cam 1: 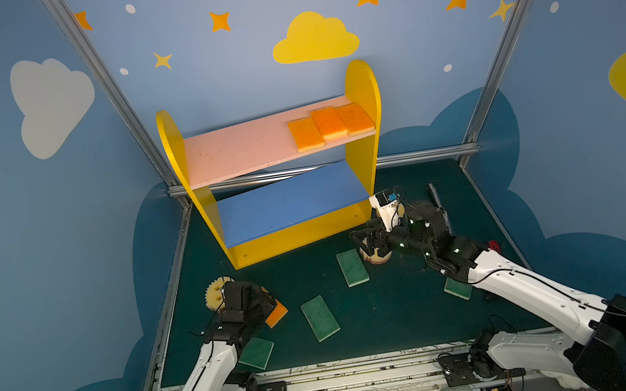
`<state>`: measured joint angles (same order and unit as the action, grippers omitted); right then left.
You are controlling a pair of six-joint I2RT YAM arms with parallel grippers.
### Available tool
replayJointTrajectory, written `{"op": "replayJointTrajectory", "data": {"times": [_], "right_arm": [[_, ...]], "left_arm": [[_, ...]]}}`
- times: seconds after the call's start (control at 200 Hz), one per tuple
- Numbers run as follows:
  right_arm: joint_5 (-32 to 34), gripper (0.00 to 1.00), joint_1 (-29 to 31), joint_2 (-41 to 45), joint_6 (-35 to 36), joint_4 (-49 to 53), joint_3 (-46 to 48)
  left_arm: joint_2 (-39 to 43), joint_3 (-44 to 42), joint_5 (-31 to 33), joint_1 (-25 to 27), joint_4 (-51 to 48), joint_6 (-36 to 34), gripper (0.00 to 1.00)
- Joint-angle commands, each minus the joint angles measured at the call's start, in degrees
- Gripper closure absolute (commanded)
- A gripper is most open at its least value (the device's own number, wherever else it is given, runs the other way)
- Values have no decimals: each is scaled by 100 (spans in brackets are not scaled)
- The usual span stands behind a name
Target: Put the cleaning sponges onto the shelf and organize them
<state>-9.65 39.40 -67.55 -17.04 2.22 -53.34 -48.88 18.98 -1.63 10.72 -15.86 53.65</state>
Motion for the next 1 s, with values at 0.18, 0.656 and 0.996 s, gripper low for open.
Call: {"op": "replayJointTrajectory", "data": {"times": [0.18,0.656,0.996], "right_arm": [[-130,24,-30,-163,-133,-82,83],[-125,24,-37,-182,-125,-50,116],[-168,26,-42,-221,-106,-76,157]], "left_arm": [[-367,-9,240,676,301,362,34],[-1462,310,762,1271,551,509,29],[-378,696,916,1050,-220,-55,66]]}}
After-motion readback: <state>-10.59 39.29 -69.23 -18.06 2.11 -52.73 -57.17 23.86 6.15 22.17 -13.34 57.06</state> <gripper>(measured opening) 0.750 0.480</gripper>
